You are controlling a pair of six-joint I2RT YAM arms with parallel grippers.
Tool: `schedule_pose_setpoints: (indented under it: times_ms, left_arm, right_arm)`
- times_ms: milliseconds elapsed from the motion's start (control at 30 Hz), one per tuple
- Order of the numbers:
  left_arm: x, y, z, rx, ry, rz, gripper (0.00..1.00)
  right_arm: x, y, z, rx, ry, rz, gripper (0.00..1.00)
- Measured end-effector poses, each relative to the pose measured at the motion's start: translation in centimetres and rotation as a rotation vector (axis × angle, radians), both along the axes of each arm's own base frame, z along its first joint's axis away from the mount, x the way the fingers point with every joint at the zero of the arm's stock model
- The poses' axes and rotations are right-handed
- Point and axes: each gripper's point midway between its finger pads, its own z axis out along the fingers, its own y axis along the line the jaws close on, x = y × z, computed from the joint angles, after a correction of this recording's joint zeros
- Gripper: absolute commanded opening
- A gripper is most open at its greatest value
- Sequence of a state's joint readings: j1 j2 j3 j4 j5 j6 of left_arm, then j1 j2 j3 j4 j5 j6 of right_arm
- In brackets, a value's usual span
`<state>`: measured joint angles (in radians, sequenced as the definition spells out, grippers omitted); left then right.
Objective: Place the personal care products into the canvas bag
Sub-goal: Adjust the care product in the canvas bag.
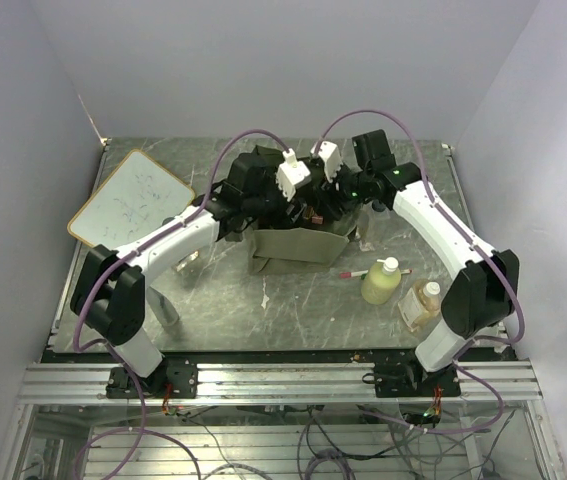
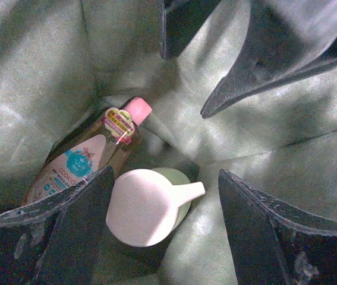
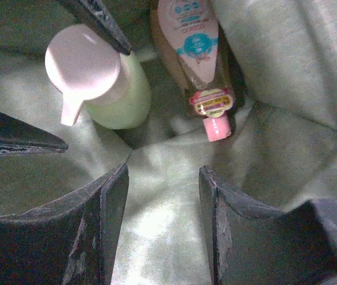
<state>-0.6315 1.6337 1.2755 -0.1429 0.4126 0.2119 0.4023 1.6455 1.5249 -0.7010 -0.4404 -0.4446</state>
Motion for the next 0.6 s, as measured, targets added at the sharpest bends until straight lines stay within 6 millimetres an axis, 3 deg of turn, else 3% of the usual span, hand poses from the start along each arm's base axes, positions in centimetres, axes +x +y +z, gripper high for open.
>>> schedule_pose_setpoints:
  times_ms: [167, 400, 600]
  left_arm:
    - [0.2, 0.1, -0.2, 0.013, -0.005, 0.021, 0.89]
    - [0.1, 0.3, -0.3, 0.012, 0.027, 0.047, 0.95]
    - [-0.1, 0.2, 2.6, -0.043, -0.007, 0.053, 0.93]
  right_arm:
    - [-0.9, 0.2, -1.8, -0.004, 0.046, 0.048, 0.49]
    - [-2.5, 0.5, -2.3, 0.029, 0.081, 0.096, 0.48]
    - [-2.3, 0.0, -1.8, 0.050, 0.063, 0.091, 0.50]
